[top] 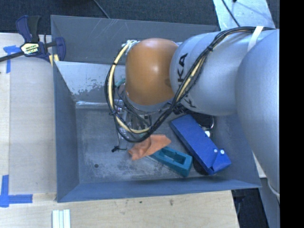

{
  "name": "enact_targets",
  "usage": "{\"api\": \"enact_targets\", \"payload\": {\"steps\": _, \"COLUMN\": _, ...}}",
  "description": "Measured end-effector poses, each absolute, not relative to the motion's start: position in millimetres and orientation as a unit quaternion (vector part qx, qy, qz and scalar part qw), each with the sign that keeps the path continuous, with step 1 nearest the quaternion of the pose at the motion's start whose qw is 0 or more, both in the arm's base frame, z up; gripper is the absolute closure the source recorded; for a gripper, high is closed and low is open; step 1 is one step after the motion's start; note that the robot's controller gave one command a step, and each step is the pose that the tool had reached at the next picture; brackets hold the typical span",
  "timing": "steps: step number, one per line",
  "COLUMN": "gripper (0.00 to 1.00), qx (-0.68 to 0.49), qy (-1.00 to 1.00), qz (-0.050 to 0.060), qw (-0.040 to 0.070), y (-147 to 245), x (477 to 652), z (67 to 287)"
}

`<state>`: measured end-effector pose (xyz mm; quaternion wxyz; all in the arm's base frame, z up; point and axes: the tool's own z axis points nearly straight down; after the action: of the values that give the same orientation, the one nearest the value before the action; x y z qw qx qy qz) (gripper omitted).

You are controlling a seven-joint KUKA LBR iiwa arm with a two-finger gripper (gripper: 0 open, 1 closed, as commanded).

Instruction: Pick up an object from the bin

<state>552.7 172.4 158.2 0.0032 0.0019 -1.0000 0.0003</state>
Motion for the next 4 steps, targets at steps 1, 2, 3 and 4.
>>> {"api": "enact_targets", "payload": {"steps": 1, "gripper": 0.00, "qx": 0.000, "qy": -1.000, "qz": -0.001, "qw": -0.001, "y": 172, "x": 554.8, "z": 163}}
{"api": "enact_targets", "payload": {"steps": 2, "gripper": 0.00, "qx": 0.031, "qy": -1.000, "qz": -0.001, "qw": -0.002, "y": 145, "x": 532.3, "z": 140}}
{"api": "enact_targets", "payload": {"steps": 3, "gripper": 0.00, "qx": 0.016, "qy": -1.000, "qz": -0.001, "qw": -0.003, "y": 122, "x": 566.8, "z": 97}}
{"api": "enact_targets", "payload": {"steps": 4, "gripper": 0.00, "qx": 0.009, "qy": -1.000, "qz": -0.001, "qw": -0.002, "y": 118, "x": 577.3, "z": 87}}
